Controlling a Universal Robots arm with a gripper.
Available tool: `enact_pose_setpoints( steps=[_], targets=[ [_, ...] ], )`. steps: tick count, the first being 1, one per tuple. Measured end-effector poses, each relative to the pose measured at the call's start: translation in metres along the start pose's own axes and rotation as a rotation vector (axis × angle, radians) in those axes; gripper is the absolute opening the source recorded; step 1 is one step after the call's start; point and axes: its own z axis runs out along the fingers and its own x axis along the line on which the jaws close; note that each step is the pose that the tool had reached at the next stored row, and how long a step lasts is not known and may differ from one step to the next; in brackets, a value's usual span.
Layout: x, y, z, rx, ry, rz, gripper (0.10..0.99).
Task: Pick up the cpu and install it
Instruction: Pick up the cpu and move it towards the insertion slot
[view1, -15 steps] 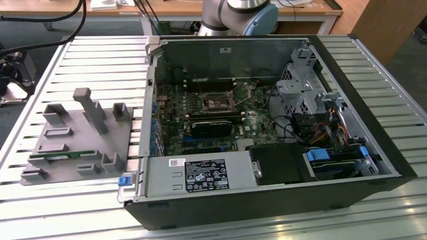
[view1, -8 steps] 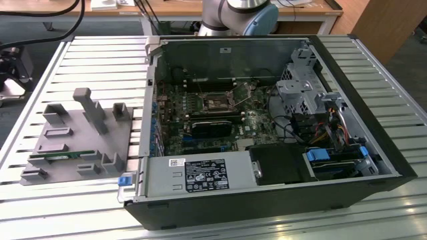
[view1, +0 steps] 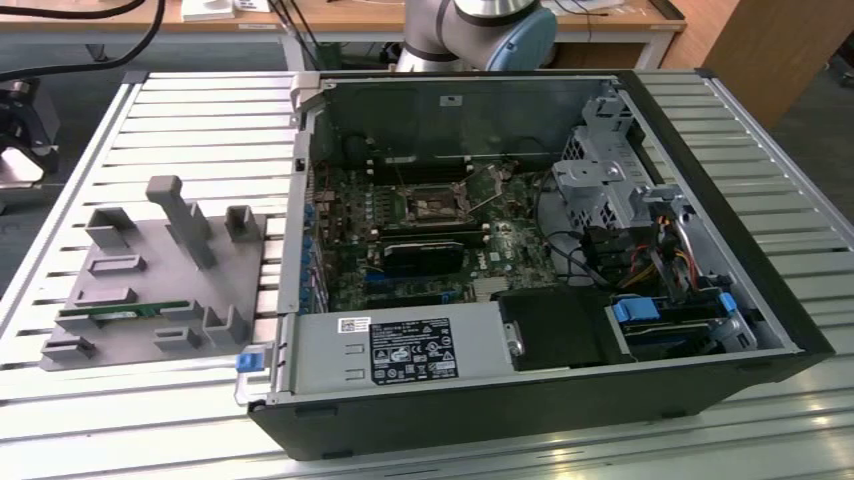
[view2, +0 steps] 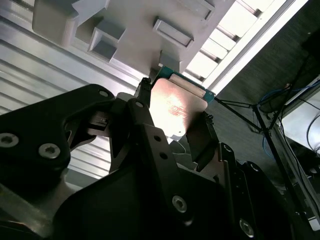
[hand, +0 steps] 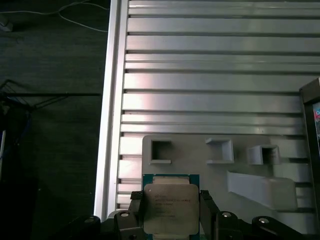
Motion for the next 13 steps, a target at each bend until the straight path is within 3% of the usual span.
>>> enact_pose_setpoints(
  steps=[8,13],
  targets=[
    [0.0003,0.003,-0.0137,-0.006,0.0,0.0,0.537],
    [0.0005,0.0062,-0.0278,-0.006,0.0001,0.0,0.537]
  ],
)
